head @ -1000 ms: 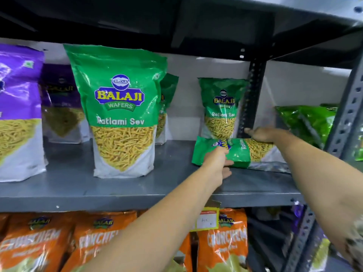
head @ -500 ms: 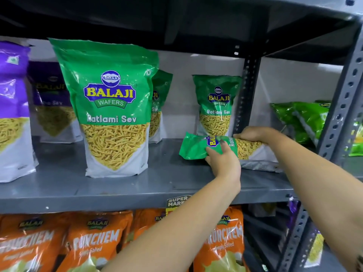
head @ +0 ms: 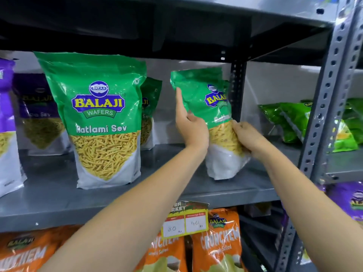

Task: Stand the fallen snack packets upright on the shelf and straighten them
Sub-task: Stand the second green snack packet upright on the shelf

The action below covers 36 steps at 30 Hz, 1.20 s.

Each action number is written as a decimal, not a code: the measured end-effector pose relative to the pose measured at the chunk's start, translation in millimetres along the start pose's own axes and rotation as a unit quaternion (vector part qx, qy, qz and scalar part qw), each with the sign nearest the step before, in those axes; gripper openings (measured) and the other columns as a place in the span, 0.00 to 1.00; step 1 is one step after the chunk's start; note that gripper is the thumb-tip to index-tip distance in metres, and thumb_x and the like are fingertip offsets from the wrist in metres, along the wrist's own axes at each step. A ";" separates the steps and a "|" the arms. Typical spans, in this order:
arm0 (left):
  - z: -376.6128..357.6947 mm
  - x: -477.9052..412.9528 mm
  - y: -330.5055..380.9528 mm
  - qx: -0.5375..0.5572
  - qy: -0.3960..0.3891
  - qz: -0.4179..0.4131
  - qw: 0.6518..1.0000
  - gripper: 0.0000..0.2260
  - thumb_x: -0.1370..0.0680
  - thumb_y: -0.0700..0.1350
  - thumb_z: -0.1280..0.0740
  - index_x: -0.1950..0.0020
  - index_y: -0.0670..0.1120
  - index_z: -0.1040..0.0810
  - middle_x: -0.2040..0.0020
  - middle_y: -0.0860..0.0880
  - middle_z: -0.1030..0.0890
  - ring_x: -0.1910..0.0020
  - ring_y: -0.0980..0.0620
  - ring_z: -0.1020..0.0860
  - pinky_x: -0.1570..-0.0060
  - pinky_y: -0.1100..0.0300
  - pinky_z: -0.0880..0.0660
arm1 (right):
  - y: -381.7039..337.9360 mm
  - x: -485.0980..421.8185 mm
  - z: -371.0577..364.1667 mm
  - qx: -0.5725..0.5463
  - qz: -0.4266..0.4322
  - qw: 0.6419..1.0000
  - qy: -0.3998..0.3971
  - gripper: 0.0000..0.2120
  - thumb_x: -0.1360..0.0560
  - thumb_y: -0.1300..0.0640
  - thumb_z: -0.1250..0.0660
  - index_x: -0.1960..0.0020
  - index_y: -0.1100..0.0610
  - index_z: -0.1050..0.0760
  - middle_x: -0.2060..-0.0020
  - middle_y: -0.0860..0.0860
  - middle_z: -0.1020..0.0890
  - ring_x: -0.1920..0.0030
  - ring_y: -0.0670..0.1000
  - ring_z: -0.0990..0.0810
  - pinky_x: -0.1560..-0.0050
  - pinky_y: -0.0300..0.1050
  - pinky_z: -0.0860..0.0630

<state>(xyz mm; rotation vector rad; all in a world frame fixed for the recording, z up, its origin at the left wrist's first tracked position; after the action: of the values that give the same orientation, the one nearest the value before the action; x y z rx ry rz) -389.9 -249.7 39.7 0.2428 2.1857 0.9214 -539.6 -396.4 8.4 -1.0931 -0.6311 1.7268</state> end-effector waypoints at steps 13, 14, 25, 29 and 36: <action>9.3 -28.7 9.6 -0.014 -0.004 -0.006 1.000 0.33 0.21 0.28 0.47 0.20 0.50 0.52 0.51 0.48 0.22 0.52 0.53 0.24 0.57 0.73 0.30 | -12.7 77.1 -15.4 -0.117 0.148 0.974 0.123 0.09 0.18 0.50 0.48 0.47 0.52 0.31 0.50 0.51 0.22 0.50 0.49 0.24 0.53 0.44 0.32; 9.7 -29.6 9.0 -0.011 -0.002 -0.008 1.000 0.33 0.21 0.27 0.47 0.20 0.50 0.52 0.51 0.49 0.21 0.52 0.53 0.24 0.56 0.72 0.30 | -12.9 76.2 -15.2 -0.114 0.149 0.974 0.124 0.09 0.18 0.50 0.48 0.47 0.52 0.31 0.50 0.51 0.22 0.50 0.49 0.24 0.53 0.43 0.32; 18.4 -27.2 -1.7 -0.013 0.011 -0.036 0.999 0.29 0.22 0.27 0.48 0.24 0.47 0.41 0.51 0.45 0.21 0.62 0.67 0.24 0.60 0.77 0.31 | -4.5 73.7 -19.7 -0.098 0.134 0.980 0.110 0.13 0.18 0.48 0.47 0.45 0.56 0.29 0.48 0.53 0.21 0.46 0.53 0.23 0.48 0.50 0.26; 15.7 -21.7 -3.2 -0.062 -0.050 -0.001 0.997 0.22 0.18 0.35 0.48 0.24 0.46 0.41 0.32 0.42 0.27 0.45 0.62 0.27 0.53 0.85 0.35 | -3.0 75.0 -20.5 -0.117 0.104 0.986 0.050 0.21 0.19 0.43 0.49 0.34 0.56 0.33 0.43 0.48 0.24 0.42 0.49 0.25 0.45 0.46 0.31; 62.0 21.3 -48.5 -0.205 -0.255 0.185 0.927 0.45 0.26 0.57 0.31 0.21 0.54 0.60 0.19 0.52 0.54 0.21 0.51 0.50 0.25 0.49 0.46 | 33.4 73.6 -23.1 -0.176 0.036 0.967 -0.179 0.48 0.36 0.32 0.31 0.23 0.45 0.48 0.33 0.47 0.25 0.34 0.47 0.25 0.30 0.55 0.32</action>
<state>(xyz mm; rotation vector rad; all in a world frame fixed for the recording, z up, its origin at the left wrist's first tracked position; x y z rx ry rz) -356.7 -242.1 -34.4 0.6268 1.4516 1.3270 -544.2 -344.2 -57.4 -1.0561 -1.1716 1.9413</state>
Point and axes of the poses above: each hand's wrist, its own x-axis away from the middle knuckle, its own z-axis out of the back of the hand, y = z × x, the point moved 6 cm from there along -x, towards the middle knuckle
